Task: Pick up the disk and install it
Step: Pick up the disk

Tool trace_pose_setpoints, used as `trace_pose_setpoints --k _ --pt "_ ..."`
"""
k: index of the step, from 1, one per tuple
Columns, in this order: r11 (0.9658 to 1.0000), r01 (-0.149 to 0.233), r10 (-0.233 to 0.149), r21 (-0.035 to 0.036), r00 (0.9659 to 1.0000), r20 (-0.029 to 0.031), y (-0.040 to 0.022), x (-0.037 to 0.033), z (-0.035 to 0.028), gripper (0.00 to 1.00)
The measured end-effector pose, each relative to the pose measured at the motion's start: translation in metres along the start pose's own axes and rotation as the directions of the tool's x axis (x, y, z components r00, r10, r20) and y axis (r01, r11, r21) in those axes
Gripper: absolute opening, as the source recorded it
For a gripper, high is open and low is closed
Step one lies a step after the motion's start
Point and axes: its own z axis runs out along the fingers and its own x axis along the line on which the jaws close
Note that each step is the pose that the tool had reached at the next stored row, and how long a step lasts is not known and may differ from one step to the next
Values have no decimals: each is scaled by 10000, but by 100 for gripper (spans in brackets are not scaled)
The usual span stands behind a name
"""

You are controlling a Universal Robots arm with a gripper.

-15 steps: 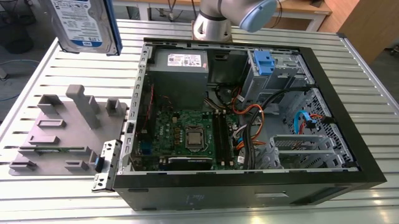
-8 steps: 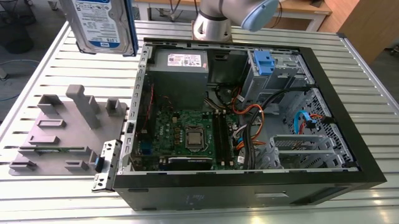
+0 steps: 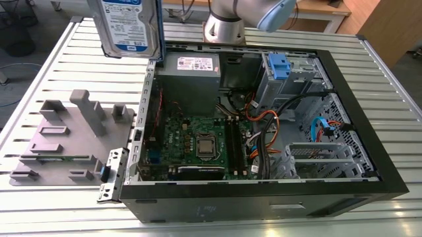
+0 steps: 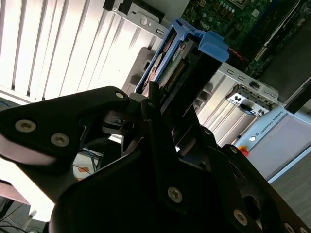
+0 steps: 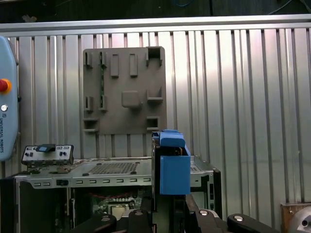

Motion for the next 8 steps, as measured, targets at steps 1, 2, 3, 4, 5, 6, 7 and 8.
trace_pose_setpoints --k 1,2,3,4,5,6,7,8 --pt "10000 0 0 -1 10000 -1 -44 -3 -1 35" --pt "10000 0 0 0 10000 1 -89 -5 -1 35" --pt "10000 -1 1 0 10000 1 -134 -7 -1 35" --pt "10000 0 0 0 10000 1 -178 -10 -1 35" --pt "10000 0 0 -1 10000 1 -219 -12 -2 35" --pt "10000 -1 1 -1 10000 1 -262 -14 -3 35" --pt "10000 -1 1 -1 10000 0 -301 -16 -4 35" --pt "10000 -1 1 -1 10000 0 -341 -18 -4 35"
